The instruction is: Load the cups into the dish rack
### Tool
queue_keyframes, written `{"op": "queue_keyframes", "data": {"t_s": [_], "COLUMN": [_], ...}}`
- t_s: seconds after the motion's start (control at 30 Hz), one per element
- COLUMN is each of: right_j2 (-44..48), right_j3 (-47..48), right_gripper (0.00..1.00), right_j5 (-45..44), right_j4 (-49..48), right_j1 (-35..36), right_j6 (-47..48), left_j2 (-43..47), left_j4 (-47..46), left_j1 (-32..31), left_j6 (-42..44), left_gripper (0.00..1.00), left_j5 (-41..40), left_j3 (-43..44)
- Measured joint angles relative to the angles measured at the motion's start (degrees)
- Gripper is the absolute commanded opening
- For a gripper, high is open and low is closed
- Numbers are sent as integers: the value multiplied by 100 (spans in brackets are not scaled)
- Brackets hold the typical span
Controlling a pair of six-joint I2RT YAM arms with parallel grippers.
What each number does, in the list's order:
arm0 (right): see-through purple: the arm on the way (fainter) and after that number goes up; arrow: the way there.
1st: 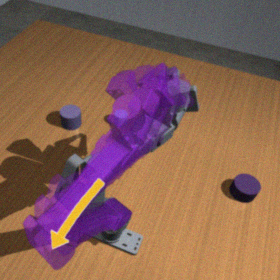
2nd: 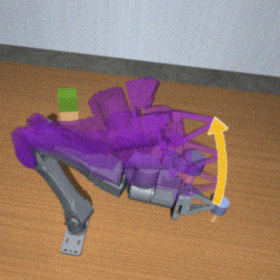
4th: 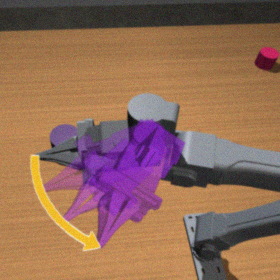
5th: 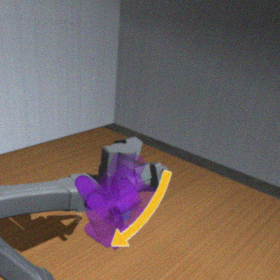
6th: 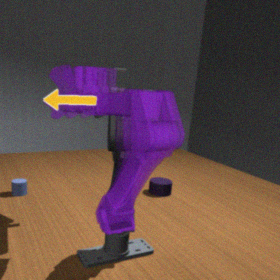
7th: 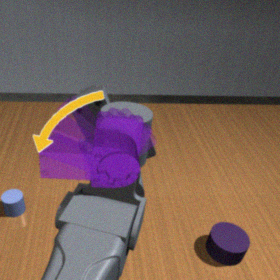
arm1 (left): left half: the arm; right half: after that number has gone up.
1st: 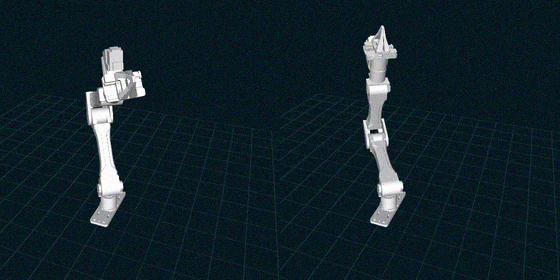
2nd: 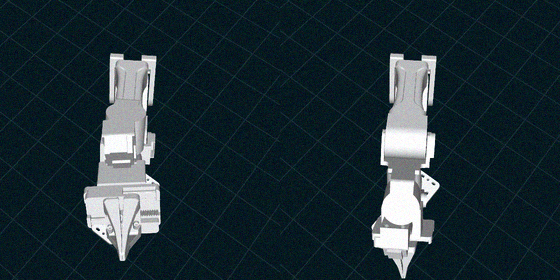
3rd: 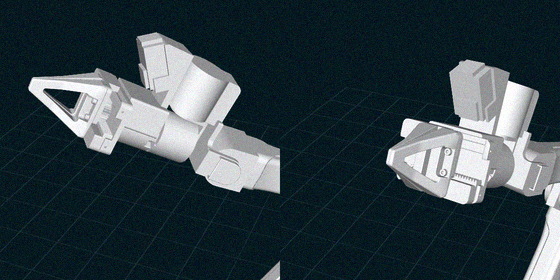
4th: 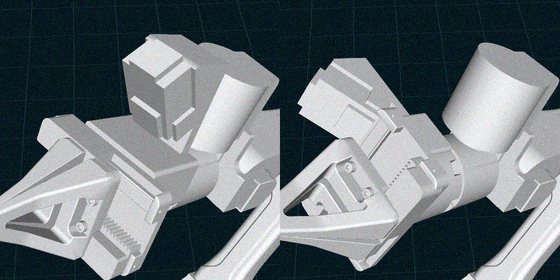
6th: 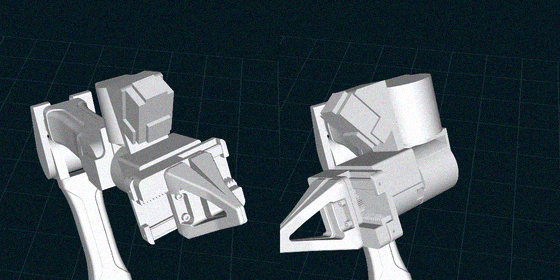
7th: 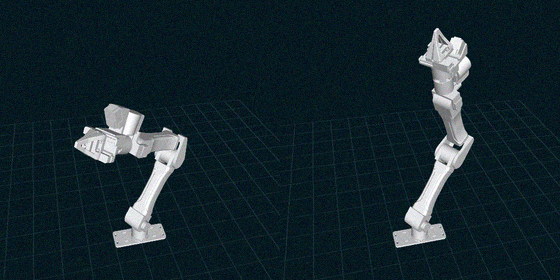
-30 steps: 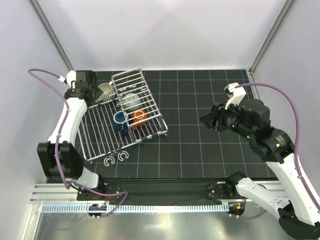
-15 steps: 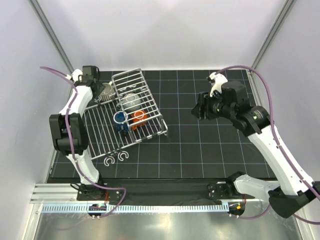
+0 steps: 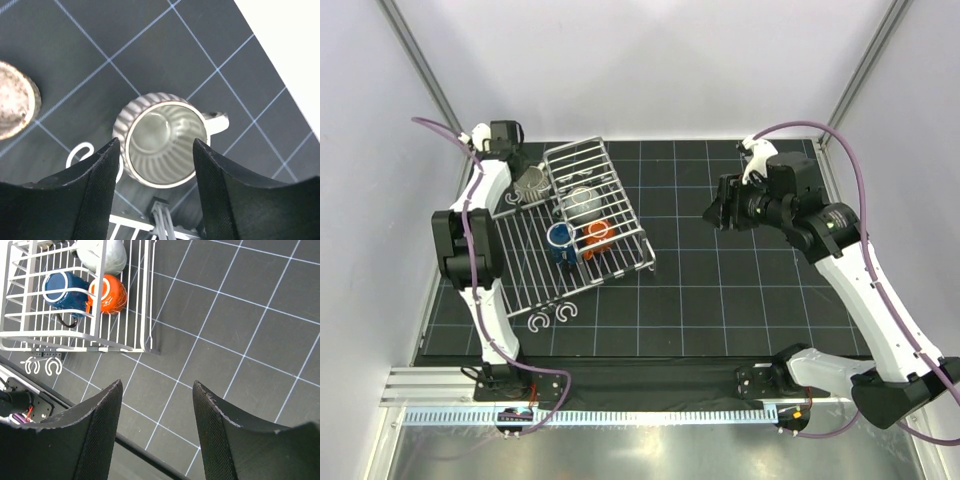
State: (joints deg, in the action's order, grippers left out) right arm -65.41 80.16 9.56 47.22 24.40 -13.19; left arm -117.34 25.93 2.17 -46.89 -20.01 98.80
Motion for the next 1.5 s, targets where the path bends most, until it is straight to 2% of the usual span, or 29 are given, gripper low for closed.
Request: {"op": "queue_keyframes", "data": {"t_s": [0.17, 0.63, 1.2, 1.37, 1.5], "right_j2": [-13, -26, -151, -151, -166], "right_j3": [0, 0, 72, 107, 107], "right_gripper": [60, 61, 61, 60, 61], "right_j5": [2, 33, 50, 50, 48], "right_j4": [2, 7, 109, 107, 107], "right_j1": [-138, -400, -577, -614, -647], "right_j6": [-2, 11, 131, 133, 131], "left_j2": [-96, -560, -1145, -1237, -1241], "left_j4": [24, 151, 448, 511, 570], "left_j1": [0, 2, 17, 24, 42], "left_j6": [271, 699, 975, 1012, 1054], "left_gripper": [53, 51, 44, 38, 27], "left_j5": [-11, -122, -247, -245, -234], "left_j3": [63, 195, 1027, 1060, 1071]}}
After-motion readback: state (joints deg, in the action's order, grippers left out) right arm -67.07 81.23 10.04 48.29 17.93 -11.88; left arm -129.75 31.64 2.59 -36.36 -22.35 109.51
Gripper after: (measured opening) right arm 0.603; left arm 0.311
